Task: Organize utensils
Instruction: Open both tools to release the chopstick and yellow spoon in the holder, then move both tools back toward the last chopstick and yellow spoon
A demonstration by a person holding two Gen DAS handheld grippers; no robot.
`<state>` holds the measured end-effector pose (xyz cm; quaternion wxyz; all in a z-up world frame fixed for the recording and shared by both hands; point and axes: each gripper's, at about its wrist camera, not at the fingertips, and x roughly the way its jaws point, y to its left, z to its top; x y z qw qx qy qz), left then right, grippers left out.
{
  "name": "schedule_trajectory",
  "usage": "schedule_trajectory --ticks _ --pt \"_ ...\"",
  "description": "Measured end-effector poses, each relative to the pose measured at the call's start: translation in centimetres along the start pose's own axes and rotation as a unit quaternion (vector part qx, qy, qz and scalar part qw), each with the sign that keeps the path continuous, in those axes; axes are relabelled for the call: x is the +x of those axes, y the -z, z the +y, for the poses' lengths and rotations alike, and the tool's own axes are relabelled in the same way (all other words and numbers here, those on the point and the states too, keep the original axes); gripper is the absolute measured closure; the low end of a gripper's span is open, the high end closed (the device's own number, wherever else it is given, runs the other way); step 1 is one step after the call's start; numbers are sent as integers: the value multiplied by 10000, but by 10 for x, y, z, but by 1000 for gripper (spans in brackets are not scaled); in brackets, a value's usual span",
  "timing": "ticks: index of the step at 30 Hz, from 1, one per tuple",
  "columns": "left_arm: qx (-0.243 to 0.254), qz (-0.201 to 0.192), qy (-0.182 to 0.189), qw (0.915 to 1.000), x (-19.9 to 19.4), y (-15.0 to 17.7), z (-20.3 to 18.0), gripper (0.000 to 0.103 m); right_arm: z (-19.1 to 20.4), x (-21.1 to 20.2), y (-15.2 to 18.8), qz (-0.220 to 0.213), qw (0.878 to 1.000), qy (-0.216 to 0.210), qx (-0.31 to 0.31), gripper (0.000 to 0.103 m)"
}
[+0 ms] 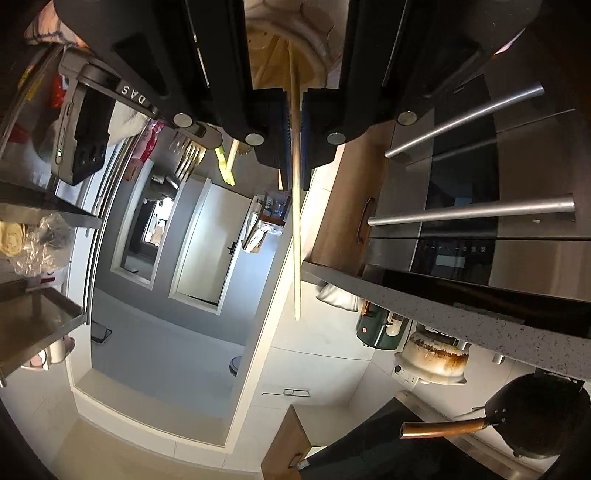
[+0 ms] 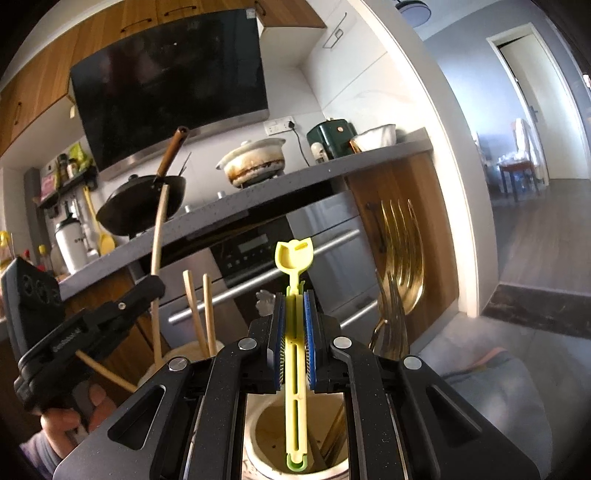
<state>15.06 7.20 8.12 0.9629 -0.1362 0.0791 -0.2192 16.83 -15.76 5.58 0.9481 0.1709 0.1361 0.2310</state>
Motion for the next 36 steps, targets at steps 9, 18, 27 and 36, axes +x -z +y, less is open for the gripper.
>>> schedule_trajectory --ticks 9,18,27,36 --pt "167 260 -66 9995 -12 -3 0 99 -5 -13 18 347 9991 166 -152 92" --pt "258 517 -156 9982 -9 -11 -8 97 -3 -22 19 560 9981 137 -232 79" --pt "608 553 -361 9960 -24 -24 -27 81 3 -68 -6 240 9995 73 -194 62" --pt "1008 393 -768 9912 -63 -31 -57 11 5 -121 -13 299 9993 142 -170 11"
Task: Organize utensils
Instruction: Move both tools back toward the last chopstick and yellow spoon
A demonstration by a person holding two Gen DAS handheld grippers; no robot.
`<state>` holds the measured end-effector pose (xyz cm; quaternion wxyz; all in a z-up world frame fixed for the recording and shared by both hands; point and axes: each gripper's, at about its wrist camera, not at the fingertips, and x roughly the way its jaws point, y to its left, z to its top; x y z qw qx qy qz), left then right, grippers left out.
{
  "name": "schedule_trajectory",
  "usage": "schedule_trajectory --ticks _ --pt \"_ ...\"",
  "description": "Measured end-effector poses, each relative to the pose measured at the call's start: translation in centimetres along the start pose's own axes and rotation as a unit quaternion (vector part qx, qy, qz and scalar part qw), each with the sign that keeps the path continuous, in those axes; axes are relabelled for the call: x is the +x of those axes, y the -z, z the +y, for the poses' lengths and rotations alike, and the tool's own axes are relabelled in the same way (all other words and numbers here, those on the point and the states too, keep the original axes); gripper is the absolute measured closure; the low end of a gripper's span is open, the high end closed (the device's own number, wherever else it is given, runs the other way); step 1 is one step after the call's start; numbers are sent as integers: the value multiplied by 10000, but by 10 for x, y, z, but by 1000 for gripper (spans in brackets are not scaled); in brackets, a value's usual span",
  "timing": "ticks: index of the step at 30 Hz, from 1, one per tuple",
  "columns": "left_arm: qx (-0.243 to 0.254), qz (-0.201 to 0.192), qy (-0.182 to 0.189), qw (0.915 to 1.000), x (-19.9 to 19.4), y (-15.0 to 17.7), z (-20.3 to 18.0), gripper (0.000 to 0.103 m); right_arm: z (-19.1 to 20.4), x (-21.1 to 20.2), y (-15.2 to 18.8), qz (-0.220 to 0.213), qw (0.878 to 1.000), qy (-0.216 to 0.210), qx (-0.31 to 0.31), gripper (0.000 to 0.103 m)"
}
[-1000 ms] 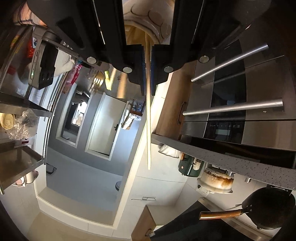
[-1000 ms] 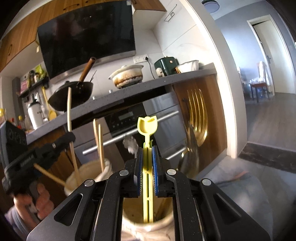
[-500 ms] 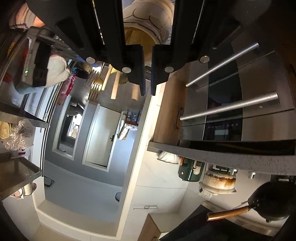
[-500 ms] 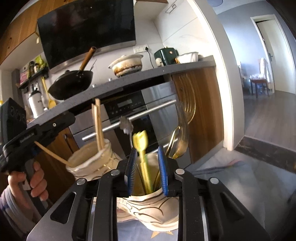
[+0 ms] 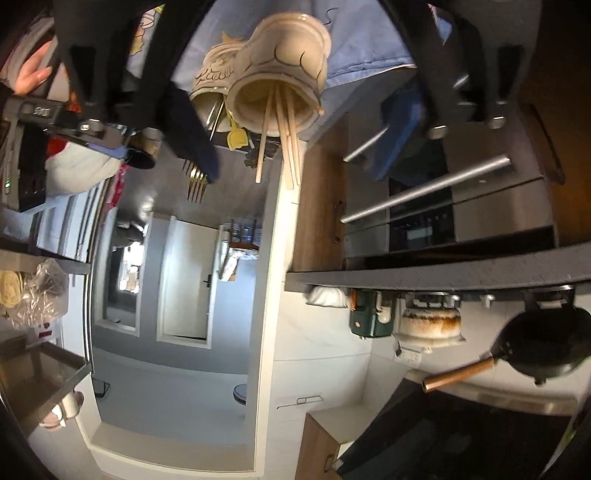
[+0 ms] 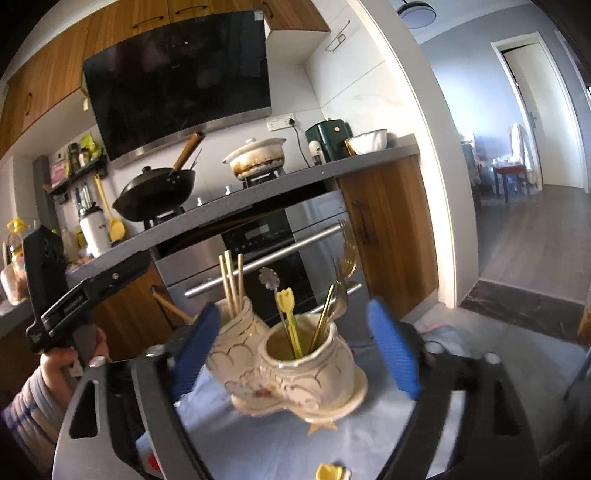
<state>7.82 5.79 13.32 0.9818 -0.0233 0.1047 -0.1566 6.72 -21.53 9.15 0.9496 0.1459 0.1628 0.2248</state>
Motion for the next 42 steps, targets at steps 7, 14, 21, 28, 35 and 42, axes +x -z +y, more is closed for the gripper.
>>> schedule_trajectory --ticks 7,14,21,28,35,42 --pt "75 -11 -159 9998 -34 4 -16 5 5 -34 4 -37 9996 242 -136 6" --pt "31 266 -154 9995 -52 24 -30 5 1 -52 20 198 9985 501 -110 5" --pt "1 1049 -497 9932 -43 67 -43 5 -6 -53 49 760 9936 798 -247 5" --pt "116 1364 -538 9891 -33 92 -53 5 -16 -44 68 1091 9893 907 -330 5" --pt "170 1660 -396 9852 -27 110 -59 5 -20 -26 86 1527 9825 1003 -364 5" --pt "287 2004 -200 9791 -27 127 -62 5 -15 -9 105 2144 9729 723 -481 8"
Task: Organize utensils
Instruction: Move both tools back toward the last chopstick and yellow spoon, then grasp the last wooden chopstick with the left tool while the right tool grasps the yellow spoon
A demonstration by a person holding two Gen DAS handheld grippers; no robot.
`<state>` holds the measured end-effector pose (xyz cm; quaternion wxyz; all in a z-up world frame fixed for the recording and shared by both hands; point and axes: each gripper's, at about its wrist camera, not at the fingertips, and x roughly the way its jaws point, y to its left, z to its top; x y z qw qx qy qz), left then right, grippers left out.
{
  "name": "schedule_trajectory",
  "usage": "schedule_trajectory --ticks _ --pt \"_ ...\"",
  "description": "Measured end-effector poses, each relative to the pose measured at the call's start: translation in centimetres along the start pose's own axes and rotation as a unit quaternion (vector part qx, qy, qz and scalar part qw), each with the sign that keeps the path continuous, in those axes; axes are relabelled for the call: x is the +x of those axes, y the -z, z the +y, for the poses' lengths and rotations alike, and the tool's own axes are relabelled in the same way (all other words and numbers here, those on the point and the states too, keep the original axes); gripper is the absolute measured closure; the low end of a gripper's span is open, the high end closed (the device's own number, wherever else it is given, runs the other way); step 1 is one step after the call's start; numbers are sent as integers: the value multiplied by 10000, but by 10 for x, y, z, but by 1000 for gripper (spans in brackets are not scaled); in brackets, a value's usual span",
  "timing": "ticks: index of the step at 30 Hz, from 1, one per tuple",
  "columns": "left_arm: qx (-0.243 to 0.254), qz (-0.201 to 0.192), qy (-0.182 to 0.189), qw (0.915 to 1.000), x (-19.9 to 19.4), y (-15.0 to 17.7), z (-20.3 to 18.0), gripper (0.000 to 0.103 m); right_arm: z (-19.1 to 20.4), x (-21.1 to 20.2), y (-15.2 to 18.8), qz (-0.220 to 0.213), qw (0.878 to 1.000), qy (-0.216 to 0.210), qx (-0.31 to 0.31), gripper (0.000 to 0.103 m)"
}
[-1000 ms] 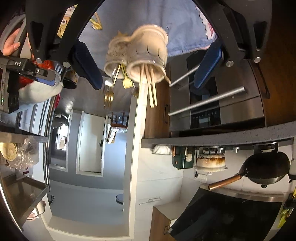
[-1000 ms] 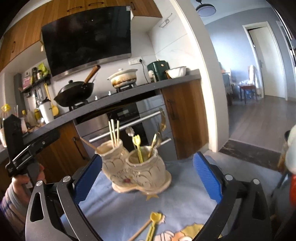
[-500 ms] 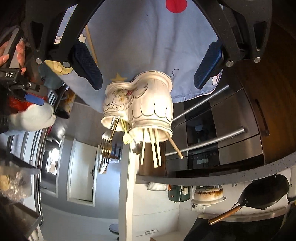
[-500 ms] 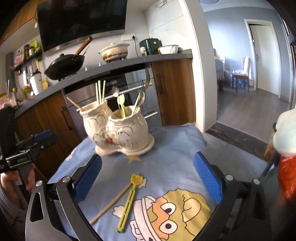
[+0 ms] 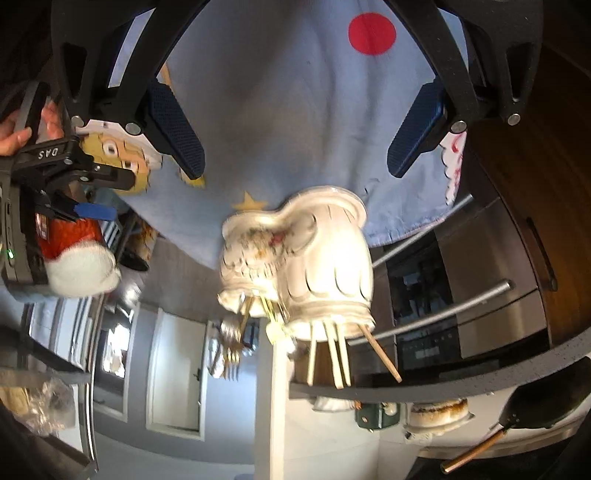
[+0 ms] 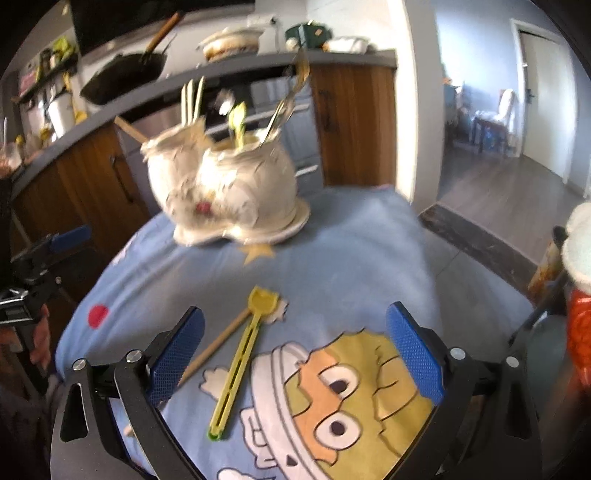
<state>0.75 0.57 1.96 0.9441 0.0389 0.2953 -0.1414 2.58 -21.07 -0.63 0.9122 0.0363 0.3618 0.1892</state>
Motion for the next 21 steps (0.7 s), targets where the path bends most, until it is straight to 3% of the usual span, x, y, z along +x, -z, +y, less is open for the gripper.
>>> schedule_trajectory --ticks 2,5,9,12,15,17,19,21 --pt "54 141 69 9999 3 6 -2 5 4 7 3 140 9998 -139 8 11" --pt "3 354 276 9990 8 14 -6 5 9 17 8 388 9990 -222 -4 36" --pt "-7 583 568 9967 13 22 -15 8 16 24 12 571 9973 -456 -52 58" --pt "2 780 829 9935 19 29 -25 20 19 30 14 683 9964 -484 -94 69" --pt "70 997 1093 9890 27 36 -40 36 20 35 17 766 9961 -429 -120 73" --pt "162 1152 1357 9839 32 40 -53 50 17 35 18 723 9965 -396 -129 82" --pt "265 1247 1480 9807 37 42 -64 53 10 31 16 703 9967 -392 -39 89" --pt "453 1347 1478 9788 42 45 -76 65 4 29 16 628 9977 -261 11 92"
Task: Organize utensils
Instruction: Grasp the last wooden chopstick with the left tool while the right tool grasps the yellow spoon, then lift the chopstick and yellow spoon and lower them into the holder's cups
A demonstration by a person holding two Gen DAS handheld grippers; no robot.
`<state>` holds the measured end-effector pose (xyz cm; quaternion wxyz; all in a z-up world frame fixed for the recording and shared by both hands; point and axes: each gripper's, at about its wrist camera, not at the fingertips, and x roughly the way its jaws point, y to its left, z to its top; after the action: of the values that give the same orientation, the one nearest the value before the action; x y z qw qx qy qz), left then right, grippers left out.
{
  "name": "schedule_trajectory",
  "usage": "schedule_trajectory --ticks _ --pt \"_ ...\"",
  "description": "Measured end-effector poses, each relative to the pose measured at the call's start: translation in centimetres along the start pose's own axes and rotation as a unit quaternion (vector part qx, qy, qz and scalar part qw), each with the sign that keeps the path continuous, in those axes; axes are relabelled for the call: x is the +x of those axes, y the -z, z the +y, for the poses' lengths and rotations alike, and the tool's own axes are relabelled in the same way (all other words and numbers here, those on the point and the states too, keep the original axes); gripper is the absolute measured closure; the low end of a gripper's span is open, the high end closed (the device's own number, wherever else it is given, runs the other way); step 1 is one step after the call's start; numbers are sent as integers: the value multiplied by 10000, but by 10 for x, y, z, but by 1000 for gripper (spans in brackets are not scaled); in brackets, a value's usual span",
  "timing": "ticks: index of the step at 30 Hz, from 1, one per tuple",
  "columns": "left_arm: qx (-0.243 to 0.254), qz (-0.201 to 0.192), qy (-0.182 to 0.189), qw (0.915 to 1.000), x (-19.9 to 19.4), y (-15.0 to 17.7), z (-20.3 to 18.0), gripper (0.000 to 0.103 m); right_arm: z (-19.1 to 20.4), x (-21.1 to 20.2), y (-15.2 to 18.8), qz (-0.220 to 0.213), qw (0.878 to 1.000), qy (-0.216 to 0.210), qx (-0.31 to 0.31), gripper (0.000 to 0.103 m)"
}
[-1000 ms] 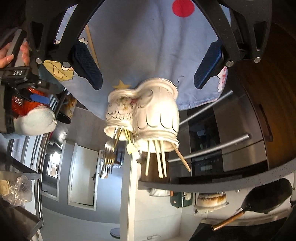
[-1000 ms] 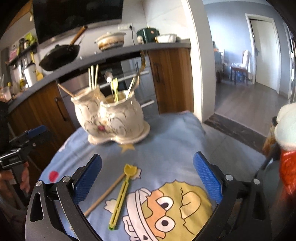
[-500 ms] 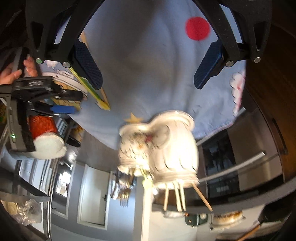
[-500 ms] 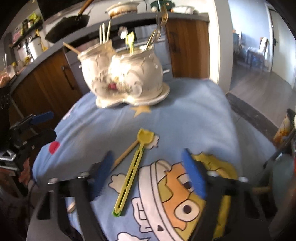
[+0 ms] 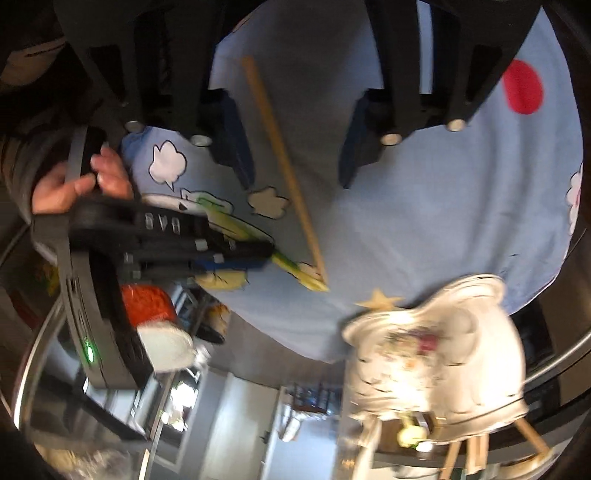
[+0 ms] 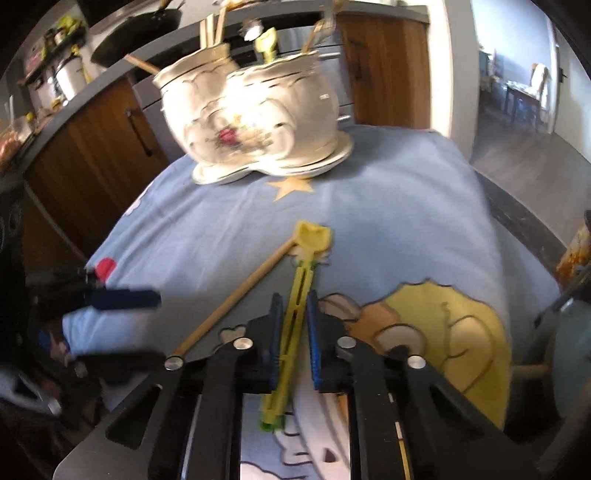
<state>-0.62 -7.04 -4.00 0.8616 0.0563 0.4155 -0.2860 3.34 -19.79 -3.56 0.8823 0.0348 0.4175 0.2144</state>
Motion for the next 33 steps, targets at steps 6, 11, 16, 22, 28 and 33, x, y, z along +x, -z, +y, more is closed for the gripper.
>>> schedule_trajectory --ticks 6,11,16,22,28,33 --pt "394 272 -264 9985 13 1 -12 94 -5 -6 -1 -78 9998 153 -111 92" --pt "694 401 -524 9954 4 1 -5 97 2 -8 -2 -105 9986 300 -426 92" --pt "859 622 -804 9911 -6 3 21 97 2 -13 -6 -35 9964 451 -716 92" --pt "979 862 -862 9877 -12 6 29 79 2 -8 -11 287 9947 471 -873 73" --pt "789 744 -750 9913 -16 5 30 67 6 -5 -19 339 9926 534 -1037 66" --pt "754 825 -591 9920 -10 4 28 97 4 5 -15 512 9918 544 -1041 80"
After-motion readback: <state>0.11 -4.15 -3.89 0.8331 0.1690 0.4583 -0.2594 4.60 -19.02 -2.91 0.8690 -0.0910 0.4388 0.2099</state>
